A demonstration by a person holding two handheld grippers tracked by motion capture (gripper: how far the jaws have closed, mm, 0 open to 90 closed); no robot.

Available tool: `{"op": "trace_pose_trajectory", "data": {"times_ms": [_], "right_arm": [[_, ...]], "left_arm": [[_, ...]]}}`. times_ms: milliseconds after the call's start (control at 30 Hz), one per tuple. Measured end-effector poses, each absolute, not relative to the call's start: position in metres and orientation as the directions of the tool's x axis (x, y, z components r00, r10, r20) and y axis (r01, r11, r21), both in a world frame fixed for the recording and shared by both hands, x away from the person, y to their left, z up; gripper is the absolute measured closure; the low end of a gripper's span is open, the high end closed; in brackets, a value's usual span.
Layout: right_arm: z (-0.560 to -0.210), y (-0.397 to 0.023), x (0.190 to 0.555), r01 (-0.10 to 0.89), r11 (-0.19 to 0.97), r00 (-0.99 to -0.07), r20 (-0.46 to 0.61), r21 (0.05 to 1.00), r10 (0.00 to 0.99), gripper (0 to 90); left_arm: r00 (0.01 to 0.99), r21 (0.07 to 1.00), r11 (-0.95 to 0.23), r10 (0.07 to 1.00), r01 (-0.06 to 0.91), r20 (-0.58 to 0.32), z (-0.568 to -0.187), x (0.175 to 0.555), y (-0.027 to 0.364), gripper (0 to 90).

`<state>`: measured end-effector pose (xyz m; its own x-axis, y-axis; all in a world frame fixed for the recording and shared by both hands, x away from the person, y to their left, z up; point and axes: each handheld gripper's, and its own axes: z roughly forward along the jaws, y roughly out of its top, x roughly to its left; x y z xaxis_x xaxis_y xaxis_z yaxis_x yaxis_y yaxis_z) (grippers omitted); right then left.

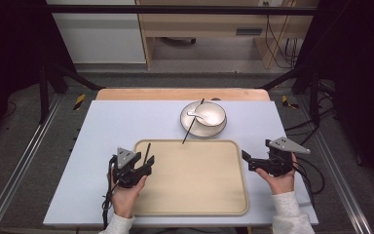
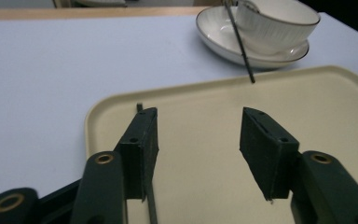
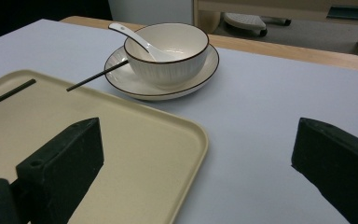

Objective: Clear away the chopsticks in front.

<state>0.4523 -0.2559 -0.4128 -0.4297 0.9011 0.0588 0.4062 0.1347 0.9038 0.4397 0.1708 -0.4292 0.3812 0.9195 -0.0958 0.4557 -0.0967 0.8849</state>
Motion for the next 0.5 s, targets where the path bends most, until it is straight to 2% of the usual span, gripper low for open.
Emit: {"op": "trace_pose_trajectory", "data": {"times_ms": [100,267,367,500], "right_arm": [[-0.413,-0.256,0.452,0.405,0.135,-0.430,0.059,0.904,0.901,2.6],[-0.413,-0.257,0.453,0.405,0.136,-0.429,0.056,0.904,0.902,2.6],[-0.413,-0.257,0.453,0.404,0.134,-0.429,0.058,0.905,0.901,2.6],[-0.413,-0.257,0.453,0.404,0.135,-0.428,0.057,0.905,0.902,2.6]], "left_arm": [[0.424,0.887,-0.106,0.899,0.450,-0.108,-0.422,0.449,0.166,41.4],[0.470,0.891,-0.158,0.880,0.426,-0.068,-0.412,0.467,0.152,35.7],[0.515,0.885,-0.167,0.852,0.434,-0.092,-0.412,0.481,0.144,30.7],[0.519,0.877,-0.180,0.850,0.445,-0.089,-0.411,0.497,0.135,27.5]]}}
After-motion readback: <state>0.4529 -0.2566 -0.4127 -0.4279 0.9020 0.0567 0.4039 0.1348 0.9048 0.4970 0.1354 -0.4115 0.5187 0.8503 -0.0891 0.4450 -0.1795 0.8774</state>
